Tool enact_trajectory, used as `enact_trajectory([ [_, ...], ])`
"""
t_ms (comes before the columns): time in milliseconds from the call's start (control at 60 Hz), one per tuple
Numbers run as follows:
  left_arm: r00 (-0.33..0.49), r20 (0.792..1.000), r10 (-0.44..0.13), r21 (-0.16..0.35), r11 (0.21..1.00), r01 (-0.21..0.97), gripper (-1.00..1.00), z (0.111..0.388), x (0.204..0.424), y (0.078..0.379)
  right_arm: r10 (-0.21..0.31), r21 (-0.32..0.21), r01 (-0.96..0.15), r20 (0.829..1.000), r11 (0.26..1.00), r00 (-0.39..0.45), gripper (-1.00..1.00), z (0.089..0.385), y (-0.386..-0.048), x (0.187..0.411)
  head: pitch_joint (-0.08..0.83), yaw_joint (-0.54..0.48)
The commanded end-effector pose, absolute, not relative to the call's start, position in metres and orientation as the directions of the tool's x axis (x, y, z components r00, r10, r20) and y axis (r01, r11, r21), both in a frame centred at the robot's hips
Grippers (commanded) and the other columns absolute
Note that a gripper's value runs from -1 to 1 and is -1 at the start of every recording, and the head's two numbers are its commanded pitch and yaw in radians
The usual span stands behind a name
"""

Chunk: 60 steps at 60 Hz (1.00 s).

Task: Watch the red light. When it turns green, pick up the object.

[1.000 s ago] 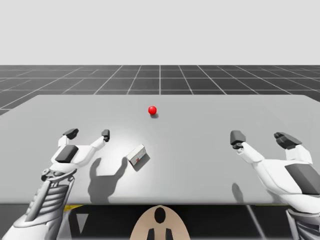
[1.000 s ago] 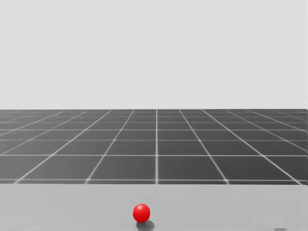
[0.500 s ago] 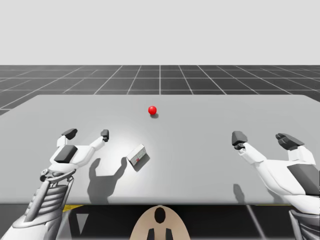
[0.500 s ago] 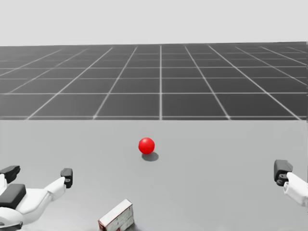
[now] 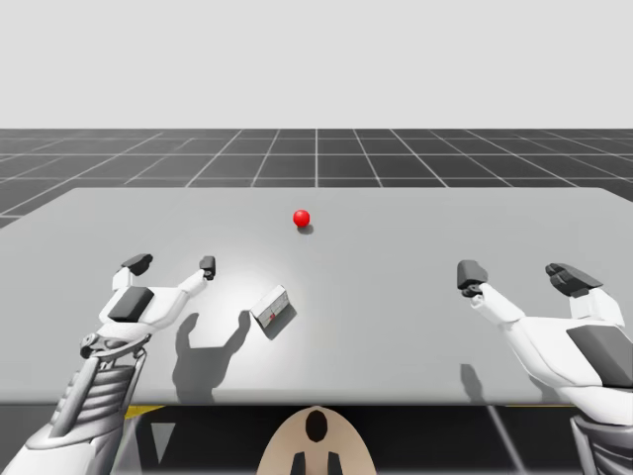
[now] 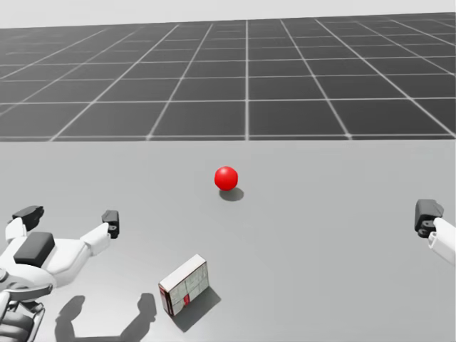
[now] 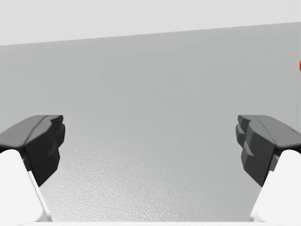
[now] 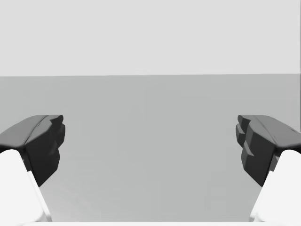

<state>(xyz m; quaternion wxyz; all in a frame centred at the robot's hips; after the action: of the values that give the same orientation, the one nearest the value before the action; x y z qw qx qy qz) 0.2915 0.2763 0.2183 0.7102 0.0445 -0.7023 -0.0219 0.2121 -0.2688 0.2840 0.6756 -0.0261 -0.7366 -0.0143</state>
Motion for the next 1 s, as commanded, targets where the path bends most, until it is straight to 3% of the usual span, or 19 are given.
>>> enact_trajectory([
  [17, 0.012, 0.995, -0.095, 0.095, 0.995, -0.031, -1.0, 0.2183, 0.2916, 0.276, 0.02, -0.014, 0.059, 0.996, 0.998, -0.086, -1.0, 0.2835, -0.2682, 0.212, 0.393, 0.06],
  [1000, 0.003, 0.996, -0.093, 0.093, 0.995, -0.025, -1.0, 0.2183, 0.2912, 0.2748, 0.035, -0.031, 0.055, 0.997, 0.998, -0.074, -1.0, 0.2814, -0.2671, 0.2134, 0.386, 0.06],
])
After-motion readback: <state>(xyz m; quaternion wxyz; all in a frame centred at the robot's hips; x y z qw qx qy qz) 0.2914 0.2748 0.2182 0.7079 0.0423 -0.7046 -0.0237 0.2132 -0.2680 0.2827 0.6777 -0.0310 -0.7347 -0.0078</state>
